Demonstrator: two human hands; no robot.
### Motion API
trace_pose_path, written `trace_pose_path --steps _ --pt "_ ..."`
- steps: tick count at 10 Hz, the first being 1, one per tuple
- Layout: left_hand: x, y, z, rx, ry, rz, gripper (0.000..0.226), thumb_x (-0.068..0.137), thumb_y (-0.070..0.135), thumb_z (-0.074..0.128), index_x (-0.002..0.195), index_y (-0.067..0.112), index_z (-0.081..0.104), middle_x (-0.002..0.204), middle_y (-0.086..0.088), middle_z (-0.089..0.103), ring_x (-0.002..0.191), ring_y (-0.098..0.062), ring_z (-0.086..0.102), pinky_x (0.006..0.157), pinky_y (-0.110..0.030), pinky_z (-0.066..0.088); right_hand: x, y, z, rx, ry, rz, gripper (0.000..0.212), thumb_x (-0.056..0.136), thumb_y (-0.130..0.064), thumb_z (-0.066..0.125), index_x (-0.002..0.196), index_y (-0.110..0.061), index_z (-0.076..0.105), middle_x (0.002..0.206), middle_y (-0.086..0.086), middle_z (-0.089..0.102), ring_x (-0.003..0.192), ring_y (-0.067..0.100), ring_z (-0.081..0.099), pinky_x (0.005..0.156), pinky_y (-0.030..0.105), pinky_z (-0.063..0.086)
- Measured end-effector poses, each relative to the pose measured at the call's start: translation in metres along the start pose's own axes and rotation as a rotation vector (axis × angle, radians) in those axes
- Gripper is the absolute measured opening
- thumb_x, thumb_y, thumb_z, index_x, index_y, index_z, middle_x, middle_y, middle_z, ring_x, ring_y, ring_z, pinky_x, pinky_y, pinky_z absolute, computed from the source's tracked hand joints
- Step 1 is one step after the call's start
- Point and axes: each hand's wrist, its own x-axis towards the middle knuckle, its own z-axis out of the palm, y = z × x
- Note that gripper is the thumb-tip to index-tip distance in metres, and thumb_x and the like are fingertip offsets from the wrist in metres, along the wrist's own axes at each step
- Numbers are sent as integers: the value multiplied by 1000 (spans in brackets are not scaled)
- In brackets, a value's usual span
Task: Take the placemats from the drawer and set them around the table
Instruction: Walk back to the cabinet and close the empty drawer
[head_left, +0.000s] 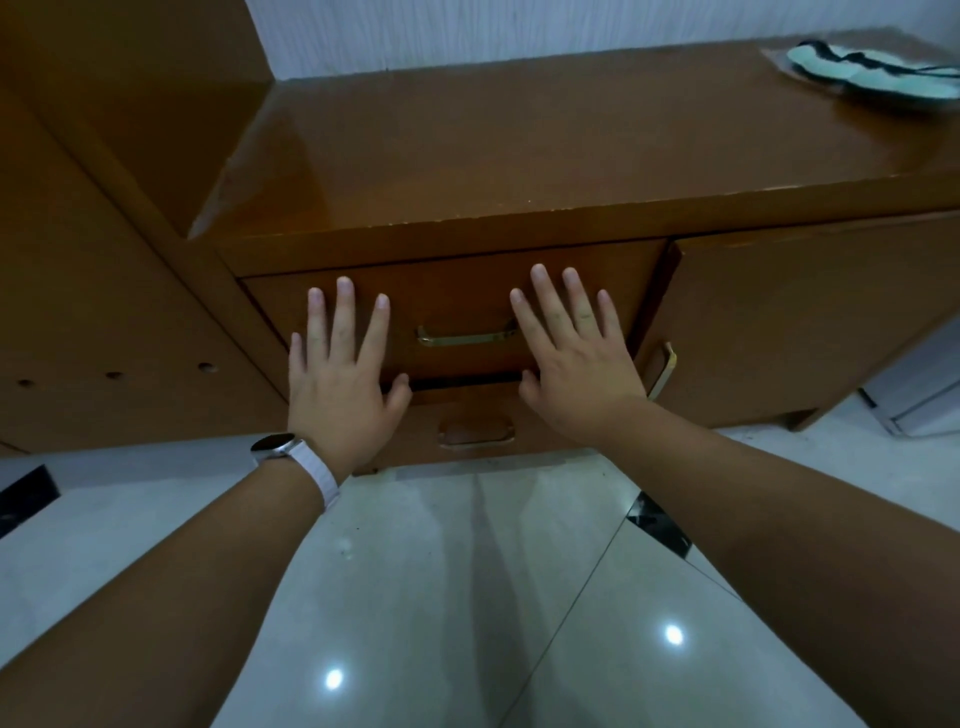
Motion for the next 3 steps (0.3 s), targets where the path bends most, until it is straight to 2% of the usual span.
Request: trace_pose_path --steps 1,2,3 --pt "-5 2 -13 7 -9 19 76 87 41 57 153 21 25 163 -14 8 149 -36 3 113 -60 18 -6 -4 -11 15 -26 -7 81 96 -45 42 155 -23 -8 156 3 -31 147 29 -22 119 54 -1" --pt "-7 4 -35 -48 7 47 68 86 39 53 149 19 35 159 -14 24 147 -35 19 112 -57 24 -12 -7 -34 104 0 -7 73 93 -39 47 156 -19 16 165 6 -3 151 29 2 119 52 10" --pt "-16 13 -70 -89 5 57 61 87 39 53 143 17 45 154 -12 37 142 -33 31 110 -55 30 -24 -11 -66 182 20 17 66 89 -35 52 150 -15 36 158 10 33 144 29 31 116 50 25"
